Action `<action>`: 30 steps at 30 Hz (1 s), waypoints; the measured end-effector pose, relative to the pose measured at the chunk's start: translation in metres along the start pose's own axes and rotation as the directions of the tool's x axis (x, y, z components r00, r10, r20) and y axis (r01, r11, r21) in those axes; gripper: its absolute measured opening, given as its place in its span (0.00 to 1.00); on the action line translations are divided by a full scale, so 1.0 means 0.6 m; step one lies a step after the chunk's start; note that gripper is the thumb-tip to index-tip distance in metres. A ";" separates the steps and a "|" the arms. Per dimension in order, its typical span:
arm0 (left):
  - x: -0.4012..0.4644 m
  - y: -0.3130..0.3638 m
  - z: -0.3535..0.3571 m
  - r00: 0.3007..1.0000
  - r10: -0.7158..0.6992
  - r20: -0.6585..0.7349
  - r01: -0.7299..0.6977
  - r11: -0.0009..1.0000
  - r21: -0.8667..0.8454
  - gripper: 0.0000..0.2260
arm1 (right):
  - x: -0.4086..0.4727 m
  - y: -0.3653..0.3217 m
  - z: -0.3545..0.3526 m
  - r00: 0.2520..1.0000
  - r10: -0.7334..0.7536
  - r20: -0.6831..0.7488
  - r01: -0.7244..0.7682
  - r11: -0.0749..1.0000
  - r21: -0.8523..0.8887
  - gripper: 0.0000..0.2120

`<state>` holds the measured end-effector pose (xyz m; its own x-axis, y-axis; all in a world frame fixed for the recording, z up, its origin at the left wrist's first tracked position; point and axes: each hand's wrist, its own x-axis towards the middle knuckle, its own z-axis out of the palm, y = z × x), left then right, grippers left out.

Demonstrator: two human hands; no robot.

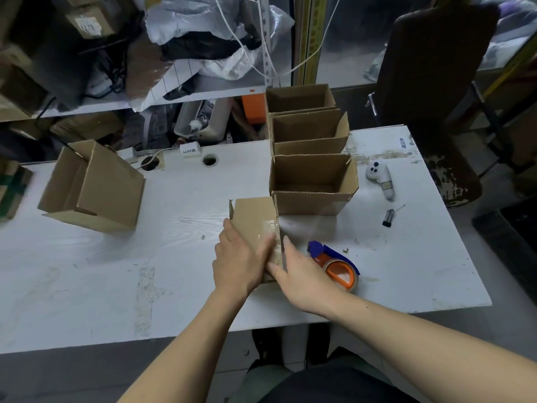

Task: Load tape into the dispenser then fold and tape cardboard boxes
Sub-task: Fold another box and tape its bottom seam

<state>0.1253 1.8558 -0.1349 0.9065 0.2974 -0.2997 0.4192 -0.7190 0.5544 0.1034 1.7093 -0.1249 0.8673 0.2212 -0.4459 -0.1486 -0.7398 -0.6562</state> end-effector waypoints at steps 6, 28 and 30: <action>0.004 -0.005 0.002 0.999 0.027 0.032 -0.026 1.000 -0.004 0.44 | -0.016 -0.015 -0.013 0.987 -0.102 0.121 0.152 0.824 -0.547 0.21; 0.011 -0.005 -0.020 0.998 -0.008 0.055 0.009 1.000 -0.006 0.39 | 0.071 0.191 -0.103 0.966 0.255 0.038 -0.254 0.967 -0.030 0.17; -0.003 0.004 -0.027 0.992 0.090 -0.088 -0.088 0.996 0.026 0.36 | 0.049 0.160 -0.127 0.989 0.142 -0.030 -0.133 0.970 0.201 0.25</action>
<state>0.1255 1.8637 -0.1208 0.9415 0.2855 -0.1791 0.3362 -0.7586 0.5581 0.1509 1.5963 -0.1542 0.8512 0.0950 -0.5162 -0.3554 -0.6195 -0.6999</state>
